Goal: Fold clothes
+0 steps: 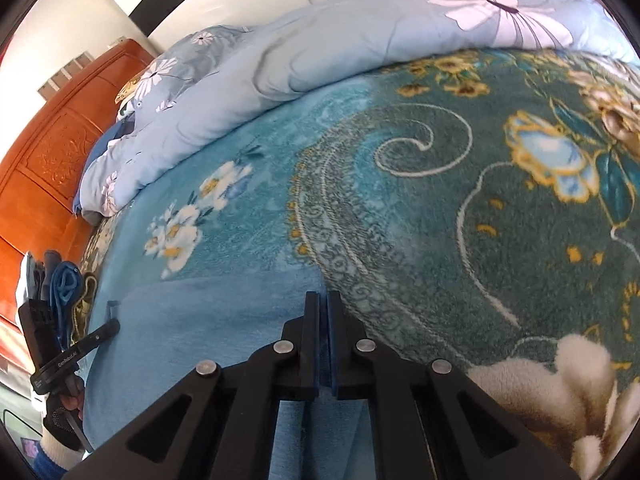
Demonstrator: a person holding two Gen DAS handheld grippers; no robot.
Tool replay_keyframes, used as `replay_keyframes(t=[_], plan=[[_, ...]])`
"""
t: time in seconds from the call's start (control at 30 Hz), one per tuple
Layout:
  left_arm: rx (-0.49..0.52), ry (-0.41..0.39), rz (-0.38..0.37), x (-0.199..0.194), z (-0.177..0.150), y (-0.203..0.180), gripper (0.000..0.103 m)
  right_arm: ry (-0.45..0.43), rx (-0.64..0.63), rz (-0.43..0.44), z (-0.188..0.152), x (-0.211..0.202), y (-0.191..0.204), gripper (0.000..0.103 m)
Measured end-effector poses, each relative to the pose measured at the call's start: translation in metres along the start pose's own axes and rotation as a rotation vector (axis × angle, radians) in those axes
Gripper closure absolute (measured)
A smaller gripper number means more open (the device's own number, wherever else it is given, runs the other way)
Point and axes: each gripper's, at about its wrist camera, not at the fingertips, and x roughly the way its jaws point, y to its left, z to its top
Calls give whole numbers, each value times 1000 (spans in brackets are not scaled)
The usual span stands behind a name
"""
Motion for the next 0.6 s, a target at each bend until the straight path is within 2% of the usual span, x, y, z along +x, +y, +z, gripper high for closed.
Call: replay_keyframes(t=[0.17, 0.23, 0.33, 0.37, 0.4, 0.43, 0.5, 0.57, 0.6], plan=[[-42, 24, -3, -1, -1, -1, 91, -16, 10, 27, 0, -6, 3, 97], [-68, 27, -2, -7, -3, -1, 85, -42, 28, 42, 0, -17, 4, 97], [-29, 3, 29, -26, -10, -10, 65, -69, 16, 20, -1, -34, 11, 97], [-19, -9, 43, -33, -13, -14, 53, -78, 12, 9, -2, -41, 13, 94], [-19, -37, 57, -44, -18, -17, 39, -88, 10, 4, -4, -48, 16, 86], [-26, -59, 60, -52, -22, -19, 35, -99, 11, 6, -8, -56, 18, 77], [-47, -93, 46, -68, -32, -24, 25, -112, -1, 1, -20, -71, 26, 72], [-60, -118, 30, -84, -43, -29, 19, -122, -21, -11, -33, -84, 35, 68], [-57, -138, 28, -95, -51, -35, 15, -124, -28, -13, -41, -90, 39, 63]])
